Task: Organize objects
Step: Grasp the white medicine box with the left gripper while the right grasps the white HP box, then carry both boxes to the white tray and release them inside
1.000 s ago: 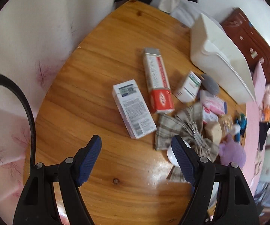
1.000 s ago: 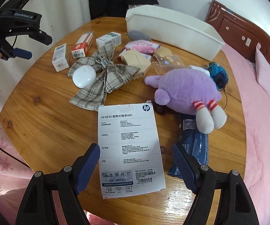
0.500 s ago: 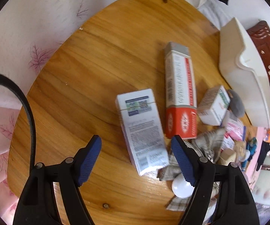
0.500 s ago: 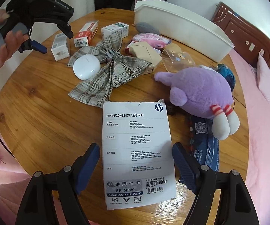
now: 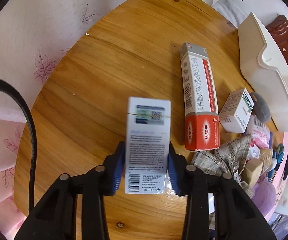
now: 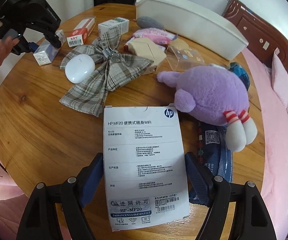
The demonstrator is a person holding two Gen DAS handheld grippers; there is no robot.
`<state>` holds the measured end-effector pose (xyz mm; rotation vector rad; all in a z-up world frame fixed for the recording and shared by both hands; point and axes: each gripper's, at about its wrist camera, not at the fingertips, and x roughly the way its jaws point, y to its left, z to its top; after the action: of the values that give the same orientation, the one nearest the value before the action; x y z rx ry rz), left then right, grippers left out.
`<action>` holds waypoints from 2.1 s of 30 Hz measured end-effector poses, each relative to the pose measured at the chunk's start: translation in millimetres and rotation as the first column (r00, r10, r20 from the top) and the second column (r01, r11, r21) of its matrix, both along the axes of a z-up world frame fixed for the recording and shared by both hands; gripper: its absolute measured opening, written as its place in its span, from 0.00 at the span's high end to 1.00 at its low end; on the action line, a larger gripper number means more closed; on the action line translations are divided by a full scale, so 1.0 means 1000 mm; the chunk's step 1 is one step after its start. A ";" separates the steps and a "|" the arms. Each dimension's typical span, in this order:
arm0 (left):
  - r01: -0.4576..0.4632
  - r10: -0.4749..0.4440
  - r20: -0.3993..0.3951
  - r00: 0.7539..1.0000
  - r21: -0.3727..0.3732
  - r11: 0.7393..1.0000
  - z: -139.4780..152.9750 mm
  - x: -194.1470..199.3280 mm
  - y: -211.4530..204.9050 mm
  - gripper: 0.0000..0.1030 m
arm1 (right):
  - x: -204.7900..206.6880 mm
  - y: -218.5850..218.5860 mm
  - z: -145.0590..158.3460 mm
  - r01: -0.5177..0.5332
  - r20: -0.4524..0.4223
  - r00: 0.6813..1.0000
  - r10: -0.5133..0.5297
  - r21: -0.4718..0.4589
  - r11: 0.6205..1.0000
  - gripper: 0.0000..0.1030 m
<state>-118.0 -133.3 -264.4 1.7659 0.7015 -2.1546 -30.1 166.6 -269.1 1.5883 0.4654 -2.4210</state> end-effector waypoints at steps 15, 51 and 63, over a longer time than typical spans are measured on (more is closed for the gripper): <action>0.102 -0.103 -0.062 0.993 -0.017 0.995 0.044 0.049 0.017 0.63 | 0.000 -0.003 0.015 -0.027 0.005 1.000 0.027 -0.080 0.996 0.23; 0.477 -0.542 -0.418 0.729 -0.257 0.841 0.316 -0.141 0.146 0.63 | -0.211 0.038 0.336 0.107 -0.353 0.910 -0.215 -0.301 0.948 0.23; 0.511 -0.589 -0.319 0.742 -0.299 0.806 0.226 -0.230 0.169 0.63 | -0.329 0.046 0.250 0.306 -0.189 0.907 -0.377 -0.322 0.896 0.23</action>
<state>-347.8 36.2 -38.2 1.5749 -0.0013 -2.9157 -358.6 212.7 -19.3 1.3427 -0.1494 -2.8064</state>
